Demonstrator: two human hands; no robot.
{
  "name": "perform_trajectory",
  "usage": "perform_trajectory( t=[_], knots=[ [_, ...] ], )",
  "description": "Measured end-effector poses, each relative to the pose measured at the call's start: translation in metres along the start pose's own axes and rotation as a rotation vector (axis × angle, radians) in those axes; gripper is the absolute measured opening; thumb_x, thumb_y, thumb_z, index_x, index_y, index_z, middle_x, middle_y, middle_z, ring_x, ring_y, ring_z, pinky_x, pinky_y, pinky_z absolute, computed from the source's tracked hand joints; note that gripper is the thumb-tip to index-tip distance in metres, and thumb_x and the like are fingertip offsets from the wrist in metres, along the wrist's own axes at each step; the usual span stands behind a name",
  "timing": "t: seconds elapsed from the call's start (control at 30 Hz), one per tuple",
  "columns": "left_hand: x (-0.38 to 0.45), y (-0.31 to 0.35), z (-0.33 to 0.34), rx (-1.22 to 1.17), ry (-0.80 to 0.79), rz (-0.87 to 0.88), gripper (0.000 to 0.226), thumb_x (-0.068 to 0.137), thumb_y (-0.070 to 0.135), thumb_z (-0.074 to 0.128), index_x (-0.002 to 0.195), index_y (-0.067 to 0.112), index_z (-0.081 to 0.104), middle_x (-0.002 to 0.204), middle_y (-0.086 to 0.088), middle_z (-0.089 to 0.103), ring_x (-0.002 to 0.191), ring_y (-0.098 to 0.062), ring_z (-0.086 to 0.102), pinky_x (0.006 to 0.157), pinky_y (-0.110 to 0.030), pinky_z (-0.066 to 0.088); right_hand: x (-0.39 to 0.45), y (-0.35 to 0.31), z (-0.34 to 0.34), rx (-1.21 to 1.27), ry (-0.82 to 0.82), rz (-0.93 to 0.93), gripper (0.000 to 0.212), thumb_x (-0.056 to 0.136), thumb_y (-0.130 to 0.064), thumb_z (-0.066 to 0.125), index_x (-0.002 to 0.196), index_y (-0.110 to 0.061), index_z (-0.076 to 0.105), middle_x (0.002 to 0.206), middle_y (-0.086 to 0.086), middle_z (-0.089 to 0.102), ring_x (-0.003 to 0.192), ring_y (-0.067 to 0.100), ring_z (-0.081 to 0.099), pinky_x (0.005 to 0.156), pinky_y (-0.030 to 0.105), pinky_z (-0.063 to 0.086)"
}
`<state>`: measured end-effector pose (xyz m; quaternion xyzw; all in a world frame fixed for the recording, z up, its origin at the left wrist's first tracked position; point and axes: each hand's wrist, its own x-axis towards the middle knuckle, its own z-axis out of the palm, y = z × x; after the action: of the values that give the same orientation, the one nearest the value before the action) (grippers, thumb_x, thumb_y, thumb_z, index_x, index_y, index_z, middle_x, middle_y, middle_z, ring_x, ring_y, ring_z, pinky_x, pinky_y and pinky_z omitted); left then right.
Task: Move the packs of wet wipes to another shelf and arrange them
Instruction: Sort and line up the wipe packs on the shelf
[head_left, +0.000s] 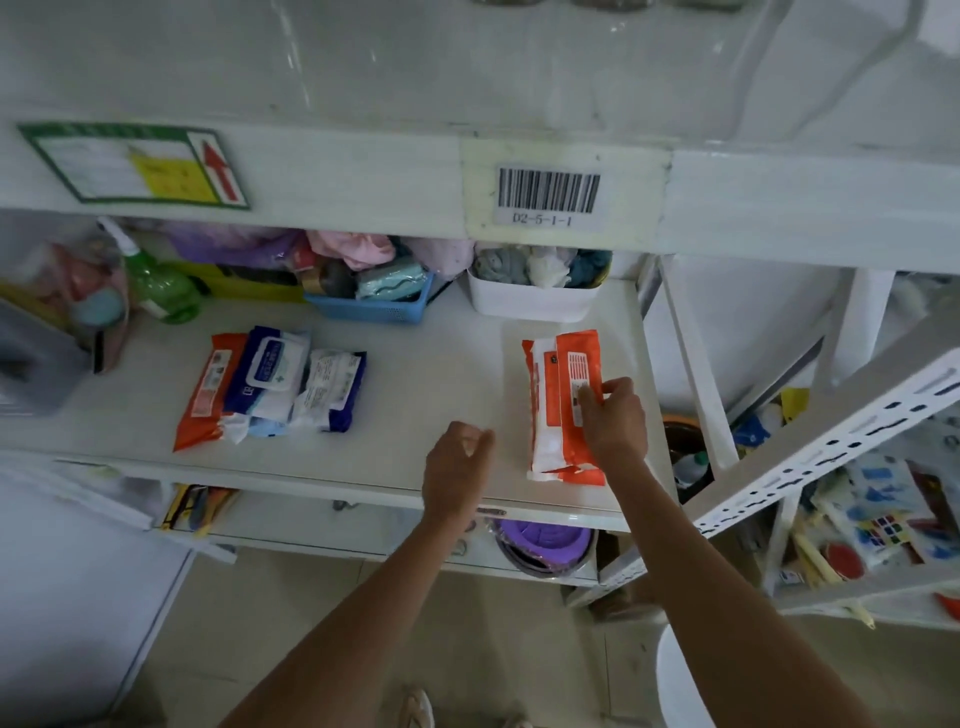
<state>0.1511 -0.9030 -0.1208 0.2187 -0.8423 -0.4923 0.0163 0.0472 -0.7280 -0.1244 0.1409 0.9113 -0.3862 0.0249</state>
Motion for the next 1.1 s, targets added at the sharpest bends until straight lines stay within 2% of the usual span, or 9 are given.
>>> perform_trajectory(
  t=[0.13, 0.23, 0.37, 0.47, 0.63, 0.73, 0.83, 0.97, 1.1],
  knots=[
    [0.013, -0.049, -0.086, 0.380, 0.225, 0.058, 0.017, 0.093, 0.026, 0.060, 0.109, 0.022, 0.062, 0.109, 0.002, 0.068, 0.095, -0.019, 0.068, 0.070, -0.032, 0.055, -0.019, -0.025, -0.007, -0.118, 0.290, -0.113, 0.047, 0.097, -0.047, 0.055, 0.126, -0.010, 0.049, 0.122, 0.020, 0.058, 0.111, 0.040, 0.059, 0.091, 0.053, 0.052],
    [0.043, -0.069, -0.148, 0.716, 0.323, 0.115, 0.031, 0.089, 0.024, 0.066, 0.118, 0.015, 0.060, 0.118, -0.008, 0.063, 0.107, -0.027, 0.061, 0.079, -0.041, 0.058, -0.058, -0.069, 0.010, -0.036, 0.434, -0.354, 0.026, 0.097, -0.027, 0.058, 0.114, -0.007, 0.055, 0.109, 0.015, 0.060, 0.097, 0.034, 0.058, 0.080, 0.044, 0.049],
    [0.082, -0.087, -0.194, 0.860, 0.161, 0.104, 0.053, 0.092, 0.034, 0.070, 0.137, 0.013, 0.052, 0.144, -0.017, 0.050, 0.133, -0.034, 0.050, 0.102, -0.045, 0.053, -0.117, -0.140, 0.088, 0.185, -0.132, -0.239, 0.023, 0.095, -0.027, 0.055, 0.117, -0.021, 0.052, 0.097, 0.002, 0.071, 0.080, 0.021, 0.066, 0.070, 0.031, 0.052],
    [0.095, -0.097, -0.196, 0.883, 0.052, 0.166, 0.051, 0.092, 0.031, 0.069, 0.136, 0.012, 0.051, 0.138, -0.013, 0.055, 0.129, -0.030, 0.053, 0.100, -0.041, 0.053, -0.128, -0.175, 0.153, 0.174, -0.403, -0.016, 0.042, 0.097, -0.039, 0.050, 0.135, -0.022, 0.046, 0.125, 0.012, 0.069, 0.107, 0.034, 0.067, 0.090, 0.037, 0.051],
    [0.102, -0.113, -0.218, 0.764, 0.326, 0.281, 0.026, 0.091, 0.022, 0.064, 0.116, 0.014, 0.063, 0.120, -0.010, 0.065, 0.113, -0.029, 0.061, 0.092, -0.038, 0.053, -0.128, -0.204, 0.222, 0.214, -0.386, 0.120, 0.054, 0.093, -0.049, 0.063, 0.130, -0.012, 0.048, 0.130, 0.016, 0.065, 0.113, 0.037, 0.066, 0.092, 0.044, 0.056],
    [0.128, -0.130, -0.249, 0.607, 0.482, 0.073, 0.056, 0.083, 0.035, 0.072, 0.129, 0.007, 0.053, 0.130, -0.020, 0.058, 0.118, -0.039, 0.056, 0.097, -0.048, 0.053, -0.128, -0.208, 0.249, 0.186, -0.340, 0.164, 0.055, 0.085, -0.047, 0.072, 0.123, -0.010, 0.058, 0.122, 0.014, 0.070, 0.105, 0.036, 0.069, 0.087, 0.043, 0.059],
    [0.153, -0.139, -0.270, 0.463, 0.381, -0.148, 0.088, 0.080, 0.055, 0.074, 0.144, 0.003, 0.041, 0.136, -0.024, 0.053, 0.123, -0.044, 0.053, 0.101, -0.054, 0.051, -0.125, -0.208, 0.258, 0.215, -0.327, 0.199, 0.044, 0.081, -0.041, 0.076, 0.111, -0.009, 0.070, 0.103, 0.011, 0.075, 0.082, 0.028, 0.071, 0.077, 0.037, 0.060],
    [0.172, -0.140, -0.276, 0.178, 0.197, -0.175, 0.071, 0.075, 0.053, 0.081, 0.128, 0.008, 0.061, 0.116, -0.013, 0.075, 0.092, -0.028, 0.076, 0.080, -0.044, 0.065, -0.112, -0.201, 0.249, 0.273, -0.352, 0.219, 0.017, 0.083, -0.029, 0.077, 0.085, -0.014, 0.070, 0.068, 0.001, 0.064, 0.054, 0.012, 0.059, 0.049, 0.021, 0.044],
    [0.177, -0.130, -0.268, -0.117, 0.012, -0.316, 0.062, 0.076, 0.029, 0.090, 0.127, 0.006, 0.064, 0.109, -0.008, 0.074, 0.082, -0.026, 0.074, 0.067, -0.035, 0.066, -0.106, -0.182, 0.237, 0.368, -0.325, 0.269, 0.015, 0.080, -0.021, 0.078, 0.072, -0.018, 0.067, 0.074, 0.007, 0.067, 0.064, 0.025, 0.064, 0.064, 0.038, 0.061]
  ],
)
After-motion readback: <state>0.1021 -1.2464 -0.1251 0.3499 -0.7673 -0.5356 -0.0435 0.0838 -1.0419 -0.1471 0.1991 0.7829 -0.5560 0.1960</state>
